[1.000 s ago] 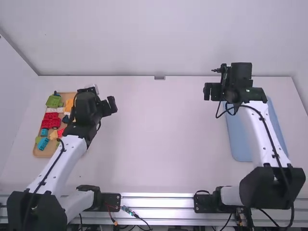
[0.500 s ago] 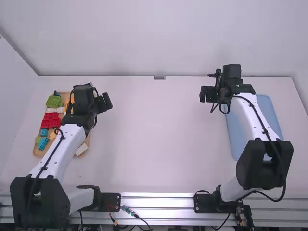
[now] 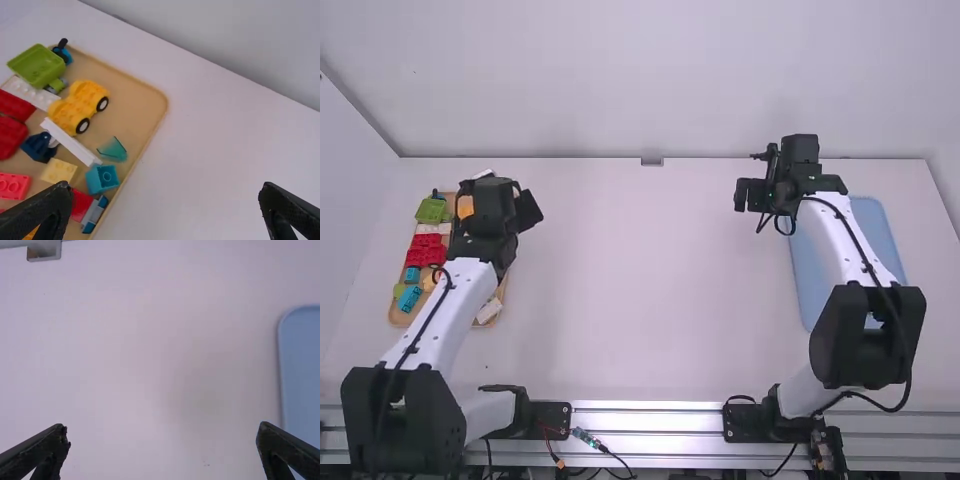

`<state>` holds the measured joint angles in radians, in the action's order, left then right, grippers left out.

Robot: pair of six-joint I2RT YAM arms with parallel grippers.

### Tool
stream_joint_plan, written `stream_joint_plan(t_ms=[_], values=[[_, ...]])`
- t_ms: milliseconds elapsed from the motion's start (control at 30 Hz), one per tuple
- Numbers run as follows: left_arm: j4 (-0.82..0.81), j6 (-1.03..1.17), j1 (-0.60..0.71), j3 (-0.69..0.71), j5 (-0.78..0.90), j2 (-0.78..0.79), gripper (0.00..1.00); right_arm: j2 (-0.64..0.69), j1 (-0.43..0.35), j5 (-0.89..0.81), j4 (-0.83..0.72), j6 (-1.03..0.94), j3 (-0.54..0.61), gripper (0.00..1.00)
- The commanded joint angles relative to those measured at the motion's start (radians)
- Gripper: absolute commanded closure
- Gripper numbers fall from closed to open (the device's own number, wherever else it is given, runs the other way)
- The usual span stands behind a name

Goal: Assemble lego blocks to make yellow taxi

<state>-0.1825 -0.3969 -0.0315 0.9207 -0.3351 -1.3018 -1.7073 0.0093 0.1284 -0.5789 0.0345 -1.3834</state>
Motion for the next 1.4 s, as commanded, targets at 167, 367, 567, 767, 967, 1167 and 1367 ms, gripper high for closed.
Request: stream_joint_plan(t_ms=[167,367,567,767,967,1167,1367], values=[[-0.004,0.06,-0.146,0.055,0.106,-0.07,0.01,-0.006,0.003,0.005,-0.006,-0.039,-0.024,0.01],[-0.081,0.14,-0.324,0.202,0.272,-0.216,0.01,-0.005,0.012,0.006,-0.005,-0.039,-0.024,0.01],[-0.216,0.31,-0.418,0.465,0.398,-0.434,0.01,-0.005,0.011,0.005,-0.005,-0.039,-0.024,0.01],[-0.419,0.46,-0.457,0.798,0.395,-0.681,0.01,-0.005,0.008,0.005,-0.006,-0.039,-0.024,0.01],[-0.594,0.528,-0.474,1.089,0.386,-0.884,0.0,-0.005,0.008,0.006,-0.007,-0.039,-0.024,0.01],[-0.75,0.66,-0.472,1.323,0.299,-1.066,0.01,-0.005,0.017,0.005,-0.003,-0.039,-0.024,0.01],[-0.771,0.825,-0.473,1.336,0.292,-1.125,0.02,-0.005,0.018,0.005,-0.003,-0.039,-0.024,0.01]])
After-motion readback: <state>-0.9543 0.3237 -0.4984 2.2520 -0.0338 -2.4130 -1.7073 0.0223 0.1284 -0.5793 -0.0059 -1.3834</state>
